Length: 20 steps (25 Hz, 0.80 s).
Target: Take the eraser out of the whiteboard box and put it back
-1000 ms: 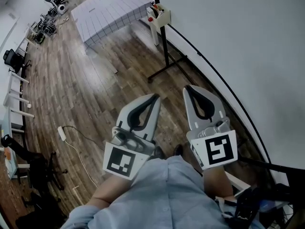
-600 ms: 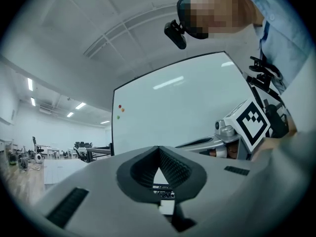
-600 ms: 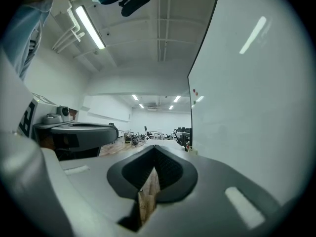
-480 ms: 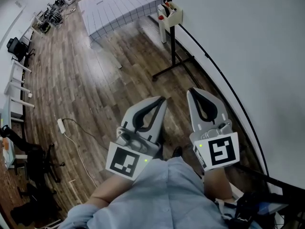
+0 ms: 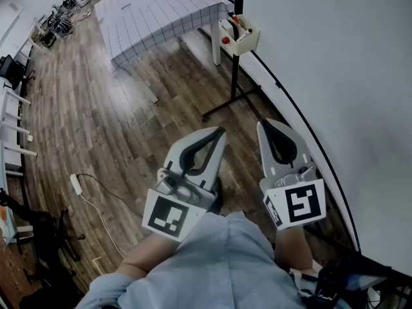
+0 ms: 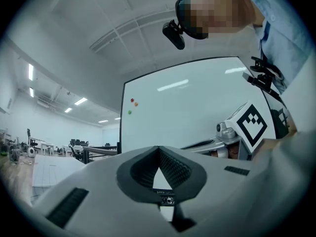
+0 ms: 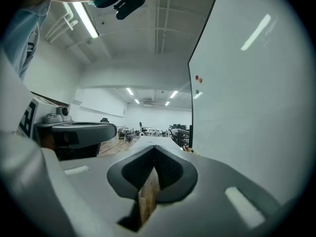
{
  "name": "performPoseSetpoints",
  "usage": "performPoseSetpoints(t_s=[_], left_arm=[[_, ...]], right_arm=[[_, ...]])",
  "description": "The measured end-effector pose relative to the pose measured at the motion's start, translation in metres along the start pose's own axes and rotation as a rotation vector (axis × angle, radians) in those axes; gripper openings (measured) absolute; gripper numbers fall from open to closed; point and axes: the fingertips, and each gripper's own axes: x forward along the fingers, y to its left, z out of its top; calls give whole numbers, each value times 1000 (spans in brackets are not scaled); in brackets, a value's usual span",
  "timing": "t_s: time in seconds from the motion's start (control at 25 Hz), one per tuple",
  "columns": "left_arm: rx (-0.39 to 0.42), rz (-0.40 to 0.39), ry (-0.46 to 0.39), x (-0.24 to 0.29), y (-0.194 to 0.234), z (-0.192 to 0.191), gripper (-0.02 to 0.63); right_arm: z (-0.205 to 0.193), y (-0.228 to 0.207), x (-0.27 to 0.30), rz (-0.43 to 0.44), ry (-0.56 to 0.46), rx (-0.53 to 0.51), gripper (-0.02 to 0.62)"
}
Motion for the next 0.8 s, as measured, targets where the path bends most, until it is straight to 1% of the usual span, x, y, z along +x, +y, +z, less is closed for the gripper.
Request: performPoseSetpoints(t_s=[0.16,0.36,0.52,0.8], left_arm=[[-10,-16,-32,16,42,4,-2],[-29,-37,-55,29,80,5,-2],[-49,-47,-64,44,98,1,-2],[-64,-58,-37,78,122,-16,-2]], right_arm=[[16,-8,42,-32,-5,-27,2],[31,-5,82,-41,3,-73,2],[36,-13,103,-52,11,-88,2],[32,-43,135,-77,21,-82,2]])
